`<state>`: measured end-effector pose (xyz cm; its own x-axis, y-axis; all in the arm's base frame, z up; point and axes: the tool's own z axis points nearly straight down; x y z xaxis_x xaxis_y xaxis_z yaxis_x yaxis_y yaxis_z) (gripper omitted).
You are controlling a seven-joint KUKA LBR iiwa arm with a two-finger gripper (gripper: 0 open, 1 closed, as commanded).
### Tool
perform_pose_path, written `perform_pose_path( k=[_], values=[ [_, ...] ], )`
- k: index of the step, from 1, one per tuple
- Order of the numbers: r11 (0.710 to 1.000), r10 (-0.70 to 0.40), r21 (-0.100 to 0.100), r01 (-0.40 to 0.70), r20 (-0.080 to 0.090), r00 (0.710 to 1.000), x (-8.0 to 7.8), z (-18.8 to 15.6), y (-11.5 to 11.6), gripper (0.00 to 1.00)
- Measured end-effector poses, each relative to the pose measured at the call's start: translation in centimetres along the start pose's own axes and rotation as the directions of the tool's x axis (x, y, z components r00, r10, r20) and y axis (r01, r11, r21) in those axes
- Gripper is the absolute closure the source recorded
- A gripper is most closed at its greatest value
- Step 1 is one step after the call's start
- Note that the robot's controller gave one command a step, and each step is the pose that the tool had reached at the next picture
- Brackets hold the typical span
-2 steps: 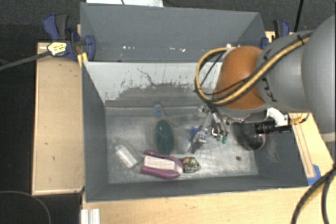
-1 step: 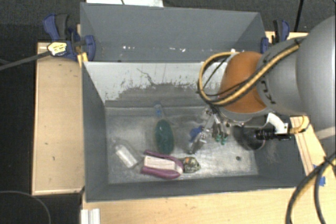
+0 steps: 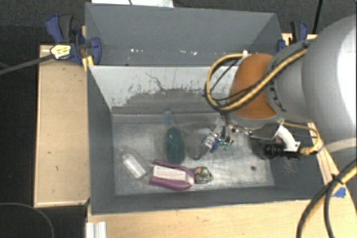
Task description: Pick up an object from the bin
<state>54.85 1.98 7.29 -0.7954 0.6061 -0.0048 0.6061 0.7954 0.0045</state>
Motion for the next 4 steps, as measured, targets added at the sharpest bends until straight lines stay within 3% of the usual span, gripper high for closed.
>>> perform_pose_path(
  k=[1, 4],
  values=[
    [1.000, -0.004, -0.005, 0.004, 0.006, 1.000, -0.2, -0.3, 0.2, 1.00],
    [1.000, -0.029, 0.001, 0.029, -0.001, 1.000, -0.5, -7.2, 0.4, 1.00]
  ],
)
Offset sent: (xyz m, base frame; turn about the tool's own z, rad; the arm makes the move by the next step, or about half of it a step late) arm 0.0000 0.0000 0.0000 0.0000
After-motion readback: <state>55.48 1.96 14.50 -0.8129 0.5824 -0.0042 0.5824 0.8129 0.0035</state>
